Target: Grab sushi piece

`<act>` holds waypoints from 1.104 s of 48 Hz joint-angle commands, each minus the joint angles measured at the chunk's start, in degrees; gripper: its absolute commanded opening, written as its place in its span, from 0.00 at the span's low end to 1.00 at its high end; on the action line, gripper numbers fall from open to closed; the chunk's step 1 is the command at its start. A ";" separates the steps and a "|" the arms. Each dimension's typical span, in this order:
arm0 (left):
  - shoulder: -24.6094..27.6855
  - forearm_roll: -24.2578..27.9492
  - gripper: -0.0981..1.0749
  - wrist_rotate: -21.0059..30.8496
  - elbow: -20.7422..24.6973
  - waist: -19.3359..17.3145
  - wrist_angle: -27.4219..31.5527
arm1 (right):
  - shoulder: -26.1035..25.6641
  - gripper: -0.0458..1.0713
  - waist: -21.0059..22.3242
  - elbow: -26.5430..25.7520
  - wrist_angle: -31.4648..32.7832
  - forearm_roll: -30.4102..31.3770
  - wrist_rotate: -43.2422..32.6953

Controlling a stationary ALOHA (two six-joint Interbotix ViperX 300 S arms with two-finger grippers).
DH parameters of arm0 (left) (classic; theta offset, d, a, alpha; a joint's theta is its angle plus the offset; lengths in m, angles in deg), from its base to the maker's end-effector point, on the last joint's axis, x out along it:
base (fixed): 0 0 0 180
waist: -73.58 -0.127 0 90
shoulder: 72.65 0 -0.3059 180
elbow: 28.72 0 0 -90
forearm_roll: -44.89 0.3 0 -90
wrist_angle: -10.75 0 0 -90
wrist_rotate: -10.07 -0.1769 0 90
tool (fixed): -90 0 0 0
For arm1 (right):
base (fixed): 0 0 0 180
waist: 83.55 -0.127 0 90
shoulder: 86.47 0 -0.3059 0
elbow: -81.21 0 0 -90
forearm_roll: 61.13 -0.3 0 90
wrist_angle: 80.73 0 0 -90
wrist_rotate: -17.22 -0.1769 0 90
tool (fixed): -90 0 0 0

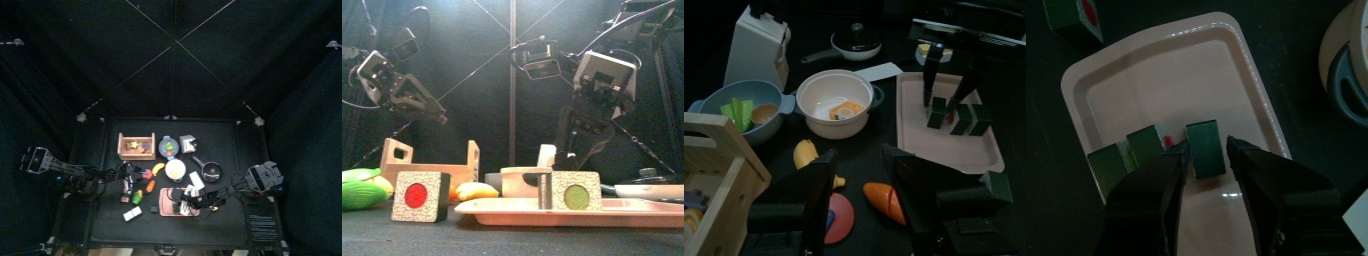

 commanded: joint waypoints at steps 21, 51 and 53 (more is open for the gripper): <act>-0.18 0.00 0.77 0.00 0.62 -0.53 -0.18 | -1.58 0.58 0.70 -0.44 0.70 0.26 0.18; -0.18 0.00 0.77 -0.09 0.62 -0.62 -0.18 | -5.01 0.57 2.64 -1.32 1.85 1.58 0.18; -0.09 0.09 0.77 -0.09 0.62 -0.62 -0.18 | -4.92 0.57 2.81 -1.49 1.85 1.76 0.18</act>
